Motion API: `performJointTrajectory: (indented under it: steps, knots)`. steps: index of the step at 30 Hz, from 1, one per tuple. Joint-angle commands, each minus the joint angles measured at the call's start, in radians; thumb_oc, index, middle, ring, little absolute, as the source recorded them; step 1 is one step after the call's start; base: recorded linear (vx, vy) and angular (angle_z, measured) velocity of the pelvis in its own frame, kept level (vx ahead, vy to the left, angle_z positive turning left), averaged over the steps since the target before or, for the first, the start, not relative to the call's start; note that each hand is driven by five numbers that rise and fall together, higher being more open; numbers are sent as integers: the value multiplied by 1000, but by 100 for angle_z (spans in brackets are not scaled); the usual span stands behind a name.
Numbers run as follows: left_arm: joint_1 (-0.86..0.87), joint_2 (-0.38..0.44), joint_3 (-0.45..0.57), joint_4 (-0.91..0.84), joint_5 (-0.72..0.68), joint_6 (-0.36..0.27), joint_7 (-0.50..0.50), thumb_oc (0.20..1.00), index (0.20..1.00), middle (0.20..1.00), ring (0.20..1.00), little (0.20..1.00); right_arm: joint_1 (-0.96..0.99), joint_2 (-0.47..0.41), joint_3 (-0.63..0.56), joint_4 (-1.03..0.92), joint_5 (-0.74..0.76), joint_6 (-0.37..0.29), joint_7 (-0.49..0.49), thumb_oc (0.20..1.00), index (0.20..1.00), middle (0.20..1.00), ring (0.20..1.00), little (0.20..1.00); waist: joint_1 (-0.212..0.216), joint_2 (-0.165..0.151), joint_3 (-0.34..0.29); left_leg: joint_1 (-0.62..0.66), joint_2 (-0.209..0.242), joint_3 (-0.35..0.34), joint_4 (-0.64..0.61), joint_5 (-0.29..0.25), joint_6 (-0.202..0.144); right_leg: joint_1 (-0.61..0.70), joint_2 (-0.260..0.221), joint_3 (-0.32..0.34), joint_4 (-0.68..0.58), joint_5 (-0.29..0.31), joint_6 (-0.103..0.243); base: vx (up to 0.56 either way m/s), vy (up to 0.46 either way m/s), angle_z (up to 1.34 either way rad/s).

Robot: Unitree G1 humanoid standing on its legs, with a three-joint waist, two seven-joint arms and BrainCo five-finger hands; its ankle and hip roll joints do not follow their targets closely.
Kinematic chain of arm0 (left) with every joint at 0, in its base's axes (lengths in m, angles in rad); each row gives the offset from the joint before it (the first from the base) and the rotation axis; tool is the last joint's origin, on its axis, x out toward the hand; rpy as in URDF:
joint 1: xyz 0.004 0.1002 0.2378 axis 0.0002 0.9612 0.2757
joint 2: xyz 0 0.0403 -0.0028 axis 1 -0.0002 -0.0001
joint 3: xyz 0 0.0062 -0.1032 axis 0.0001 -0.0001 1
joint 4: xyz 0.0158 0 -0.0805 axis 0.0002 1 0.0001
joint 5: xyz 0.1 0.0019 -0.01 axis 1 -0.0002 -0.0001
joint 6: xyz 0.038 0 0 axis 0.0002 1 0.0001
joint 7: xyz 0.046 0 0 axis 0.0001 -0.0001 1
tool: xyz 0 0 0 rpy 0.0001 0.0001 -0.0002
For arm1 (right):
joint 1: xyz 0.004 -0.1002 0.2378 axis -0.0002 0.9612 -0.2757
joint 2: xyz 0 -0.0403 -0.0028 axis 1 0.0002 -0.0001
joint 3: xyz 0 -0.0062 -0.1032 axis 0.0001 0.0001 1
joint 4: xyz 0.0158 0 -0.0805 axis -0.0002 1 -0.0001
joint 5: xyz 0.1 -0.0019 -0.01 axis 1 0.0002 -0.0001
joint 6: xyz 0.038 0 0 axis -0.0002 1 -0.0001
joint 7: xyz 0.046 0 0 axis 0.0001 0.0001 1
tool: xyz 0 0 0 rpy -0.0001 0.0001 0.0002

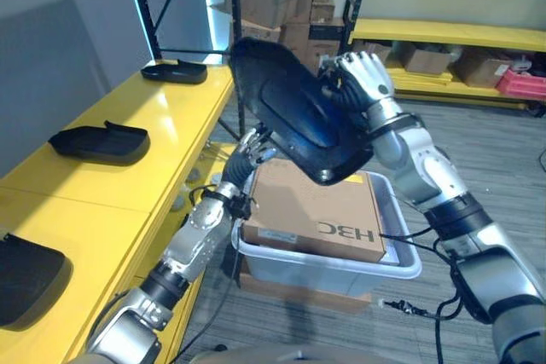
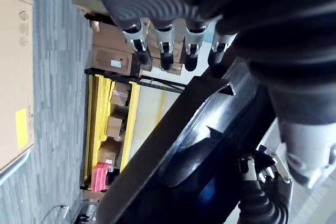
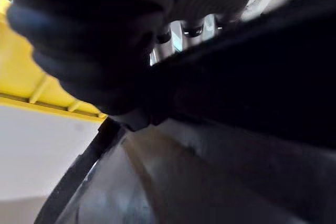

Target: Move parts from the plastic box to the shelf.

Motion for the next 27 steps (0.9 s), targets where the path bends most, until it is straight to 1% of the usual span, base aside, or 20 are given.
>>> performJointTrajectory:
  steps: [1, 5, 8, 9, 12, 16, 18, 21, 22, 23, 24, 26, 27]
  knots:
    - [-111, -22, -65, -82, -52, -56, -17, 1000, 1000, 1000, 1000, 1000, -114, 66, 26, -94, 77, -81, -40, 200, 200, 200, 200, 200, 19, -44, -21, 54, -17, -19, -1, -163, 45, 8, -33, -25, 2, -111, 26, 0, 0, 0]
    - [-109, -25, -60, -138, -111, -72, 8, 1000, 1000, 1000, 1000, 1000, -65, 116, 24, -167, 118, -102, -35, 200, 200, 200, 200, 200, 21, -46, -12, 49, -17, -19, 1, -162, 47, 5, -34, -26, 4, -110, 25, 0, 0, 0]
    - [-102, -21, -50, -174, -129, -83, 38, 1000, 1000, 1000, 1000, 1000, -21, 143, 26, -208, 138, -115, -36, 200, 200, 200, 200, 200, 24, -48, -8, 50, -19, -22, 0, -163, 49, 7, -36, -30, 3, -110, 25, 1, 1, 1]
    - [-101, -21, -50, -174, -129, -83, 38, 1000, 1000, 1000, 1000, 1000, -20, 143, 26, -208, 138, -115, -35, 200, 200, 200, 200, 200, 24, -48, -8, 50, -19, -22, 0, -163, 49, 7, -36, -30, 3, -110, 25, 4, -2, 4]
    - [-100, -30, -35, -166, -117, -98, 97, 1000, 1000, 1000, 1000, 1000, 7, 176, 46, -249, 168, -131, -38, 200, 200, 200, 200, 200, 28, -53, -4, 50, -20, -26, -1, -163, 48, 7, -36, -33, 4, -110, 24, 0, 0, 0]
    - [-102, -36, -32, -159, -103, -103, 122, 1000, 1000, 1000, 1000, 1000, 3, 197, 61, -255, 186, -133, -43, 200, 200, 200, 200, 200, 28, -56, -3, 50, -20, -26, -1, -162, 48, 6, -36, -33, 4, -110, 24, -1, -5, 2]
    - [-105, -40, -28, -143, -67, -106, 144, 1000, 1000, 1000, 1000, 1000, -2, 208, 75, -247, 193, -135, -53, 200, 200, 200, 200, 200, 29, -58, -3, 49, -20, -25, -1, -162, 48, 5, -35, -33, 4, -109, 23, 0, -6, 2]
    - [-102, -45, -20, -126, -68, -115, 152, 1000, 1000, 1000, 1000, 1000, -3, 209, 83, -254, 192, -136, -53, 200, 200, 200, 200, 200, 27, -59, -4, 49, -19, -23, -2, -161, 47, 5, -34, -33, 4, -110, 23, 0, 0, 0]
    - [-102, -43, -20, -125, -63, -113, 151, 1000, 1000, 1000, 1000, 1000, -1, 209, 85, -252, 198, -136, -52, 200, 200, 200, 200, 200, 27, -58, -4, 55, -15, -22, -3, -170, 45, 9, -31, -32, 4, -116, 23, 0, 0, 0]
    - [-100, -40, -18, -127, -60, -114, 150, 426, 426, 426, 426, 426, -1, 209, 85, -250, 205, -138, -53, 200, 200, 200, 200, 200, 28, -57, -5, 55, -15, -22, -3, -169, 45, 8, -31, -32, 4, -116, 23, 0, 0, 0]
    - [-99, -36, -17, -133, -51, -114, 147, 200, 200, 200, 200, 200, 1, 210, 84, -247, 215, -140, -52, 200, 200, 200, 200, 200, 27, -57, -5, 55, -15, -22, -4, -169, 45, 8, -30, -31, 4, -115, 23, 0, 0, 0]
    - [-98, -28, -15, -141, -34, -112, 139, 200, 200, 200, 200, 200, 7, 210, 80, -249, 230, -146, -48, 200, 200, 200, 200, 200, 26, -57, -6, 55, -15, -21, -4, -169, 44, 8, -30, -31, 4, -115, 23, -16, -4, 0]
    - [-102, -22, -16, -144, -27, -111, 129, 200, 200, 200, 200, 200, 10, 210, 81, -250, 240, -152, -42, 200, 200, 200, 200, 200, 24, -57, -5, 50, -16, -21, -3, -160, 45, 4, -32, -32, 4, -108, 22, 0, 0, 0]
